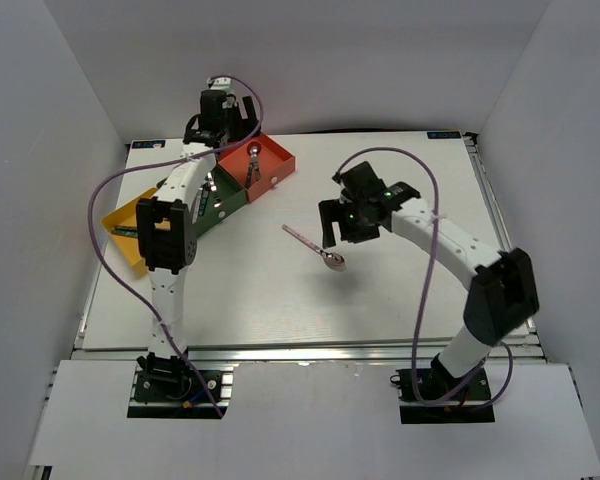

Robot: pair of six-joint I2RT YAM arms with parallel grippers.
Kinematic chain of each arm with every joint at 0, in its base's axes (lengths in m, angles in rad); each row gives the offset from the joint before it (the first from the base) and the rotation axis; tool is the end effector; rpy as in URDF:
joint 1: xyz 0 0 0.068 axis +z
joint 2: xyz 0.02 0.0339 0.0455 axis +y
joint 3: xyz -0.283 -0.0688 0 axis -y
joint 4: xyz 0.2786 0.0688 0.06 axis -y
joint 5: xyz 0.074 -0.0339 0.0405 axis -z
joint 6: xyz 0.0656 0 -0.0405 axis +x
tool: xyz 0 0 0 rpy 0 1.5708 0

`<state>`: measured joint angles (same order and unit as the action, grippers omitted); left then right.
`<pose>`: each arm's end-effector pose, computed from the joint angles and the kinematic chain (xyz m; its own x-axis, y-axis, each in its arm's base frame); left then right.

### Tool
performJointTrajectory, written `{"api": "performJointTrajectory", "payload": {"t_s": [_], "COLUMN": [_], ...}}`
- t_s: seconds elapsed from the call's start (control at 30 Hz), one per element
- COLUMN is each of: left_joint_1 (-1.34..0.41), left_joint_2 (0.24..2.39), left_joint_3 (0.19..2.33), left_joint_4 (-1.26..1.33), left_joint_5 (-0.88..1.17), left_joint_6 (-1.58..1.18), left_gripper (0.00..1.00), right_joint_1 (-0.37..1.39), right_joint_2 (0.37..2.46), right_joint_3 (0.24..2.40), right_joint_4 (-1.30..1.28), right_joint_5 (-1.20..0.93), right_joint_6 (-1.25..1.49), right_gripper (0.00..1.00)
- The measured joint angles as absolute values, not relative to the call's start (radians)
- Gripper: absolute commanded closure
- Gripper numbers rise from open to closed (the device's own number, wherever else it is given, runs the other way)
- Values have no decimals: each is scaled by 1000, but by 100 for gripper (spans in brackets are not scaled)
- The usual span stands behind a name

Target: Sort the eating utensils into containers

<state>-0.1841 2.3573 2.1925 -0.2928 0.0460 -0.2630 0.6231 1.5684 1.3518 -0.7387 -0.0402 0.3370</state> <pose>0.6190 -0.1183 0.2652 -0.4775 -0.1753 -0.8610 0.1028 0.9620 -0.2528 0.3110 0.2267 0.2813 -0.8248 -0.1858 -0.5340 -0.3488 0.9105 0.2219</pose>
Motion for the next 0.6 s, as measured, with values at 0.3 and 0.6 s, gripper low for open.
{"api": "performJointTrajectory", "payload": {"t_s": [0.3, 0.6], "left_joint_1": [-184, -183], "left_joint_2": [1781, 1332], "left_joint_3": [1813, 1284], "left_joint_4": [-466, -599], "left_joint_5": [-36, -9], "left_joint_6": [-411, -546], "left_gripper": [2, 2], "right_joint_1": [625, 689], "right_joint_2": [1955, 2160], "right_joint_3": [1589, 1691], "right_joint_4": [-663, -651], "right_joint_5": [4, 24], "right_joint_6": [161, 70], "right_gripper": [22, 34]}}
